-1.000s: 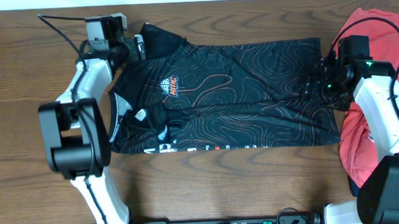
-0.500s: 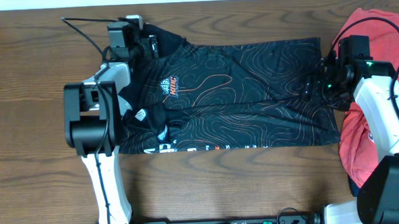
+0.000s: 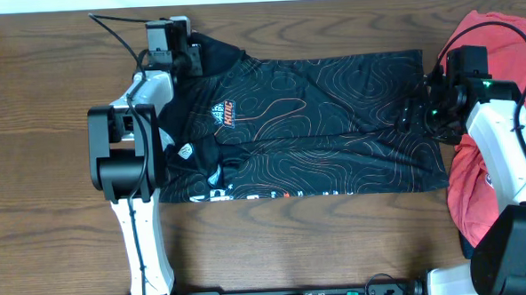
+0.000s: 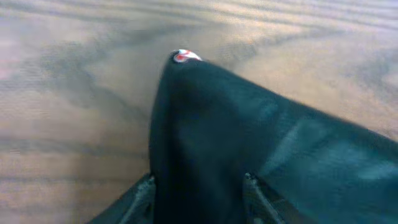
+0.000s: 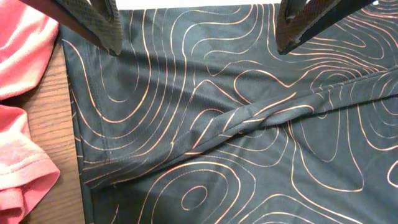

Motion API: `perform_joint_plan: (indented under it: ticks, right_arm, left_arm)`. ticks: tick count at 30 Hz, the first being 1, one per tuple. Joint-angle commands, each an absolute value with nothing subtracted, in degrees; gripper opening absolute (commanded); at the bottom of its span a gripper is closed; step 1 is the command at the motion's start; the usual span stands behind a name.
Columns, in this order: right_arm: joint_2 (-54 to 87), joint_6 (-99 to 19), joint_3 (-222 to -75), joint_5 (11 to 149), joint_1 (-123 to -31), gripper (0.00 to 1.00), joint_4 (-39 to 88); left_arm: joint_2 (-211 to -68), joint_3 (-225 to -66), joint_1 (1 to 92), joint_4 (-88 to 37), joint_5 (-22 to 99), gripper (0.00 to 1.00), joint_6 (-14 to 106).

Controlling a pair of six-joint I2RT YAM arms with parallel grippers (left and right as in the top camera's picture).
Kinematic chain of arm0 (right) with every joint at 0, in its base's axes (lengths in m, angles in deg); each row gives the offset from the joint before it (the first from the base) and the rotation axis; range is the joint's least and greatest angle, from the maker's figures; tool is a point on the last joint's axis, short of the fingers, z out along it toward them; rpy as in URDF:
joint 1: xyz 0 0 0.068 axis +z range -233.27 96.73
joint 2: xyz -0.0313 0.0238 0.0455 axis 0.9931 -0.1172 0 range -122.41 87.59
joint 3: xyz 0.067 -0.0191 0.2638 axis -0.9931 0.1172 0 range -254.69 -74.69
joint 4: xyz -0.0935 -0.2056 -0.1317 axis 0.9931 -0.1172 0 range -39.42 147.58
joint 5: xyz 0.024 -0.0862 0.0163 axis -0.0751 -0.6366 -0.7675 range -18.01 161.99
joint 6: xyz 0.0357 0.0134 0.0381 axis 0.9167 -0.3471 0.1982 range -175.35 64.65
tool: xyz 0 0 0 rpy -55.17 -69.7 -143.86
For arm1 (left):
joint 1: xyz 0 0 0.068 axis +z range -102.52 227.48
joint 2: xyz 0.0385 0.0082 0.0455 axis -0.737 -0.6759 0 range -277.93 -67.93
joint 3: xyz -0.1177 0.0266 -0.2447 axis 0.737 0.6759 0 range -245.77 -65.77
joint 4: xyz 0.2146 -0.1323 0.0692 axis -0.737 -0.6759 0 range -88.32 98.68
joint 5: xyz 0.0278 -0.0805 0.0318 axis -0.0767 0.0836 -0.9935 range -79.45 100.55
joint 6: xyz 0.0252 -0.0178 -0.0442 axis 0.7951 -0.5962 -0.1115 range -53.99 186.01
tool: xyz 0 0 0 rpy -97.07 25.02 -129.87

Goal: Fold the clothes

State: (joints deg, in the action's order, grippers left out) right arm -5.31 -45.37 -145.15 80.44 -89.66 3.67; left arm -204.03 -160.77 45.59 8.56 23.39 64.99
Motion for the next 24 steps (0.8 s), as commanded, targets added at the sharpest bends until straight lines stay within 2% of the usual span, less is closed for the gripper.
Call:
perform_joint_plan:
  ticks: [1, 3, 5, 8, 12, 18, 22, 24]
  right_arm:
    - [-4.90, -45.96, -145.94, 80.88, -89.21, 0.77, 3.87]
    - [-4.92, -45.96, -145.94, 80.88, -89.21, 0.77, 3.85]
    - [-4.92, -45.96, -145.94, 80.88, -89.18, 0.77, 3.83]
    - [-4.92, -45.98, -145.94, 80.83, -89.21, 0.76, 4.20]
    - [-5.45, -46.22, -145.94, 80.55, -89.21, 0.77, 6.62]
    - [-9.23, -47.82, -145.94, 80.29, -89.21, 0.86, 12.59]
    - [-12.64, -47.73, -145.96, 79.46, -89.18, 0.87, 24.13]
    - [-14.69, -47.75, -145.94, 78.41, -89.21, 0.92, 32.68]
  left_arm:
    - [-206.17, -159.11, 43.60, 4.71, 23.56, 0.39, 64.71]
    - [-206.15, -159.13, 43.16, 4.43, 23.58, 0.30, 64.71]
    - [-206.02, -159.13, 43.12, 4.16, 23.78, 0.15, 64.68]
    - [-204.70, -159.13, 43.53, 2.33, 24.65, 0.07, 62.74]
    - [-200.75, -159.13, 44.69, -1.82, 27.15, 0.06, 60.05]
    - [-192.79, -159.13, 45.80, -8.36, 35.01, 0.06, 59.72]
    - [-189.75, -159.13, 45.74, -12.73, 35.01, 0.06, 59.72]
    - [-189.43, -159.13, 45.74, -14.15, 35.01, 0.06, 59.70]
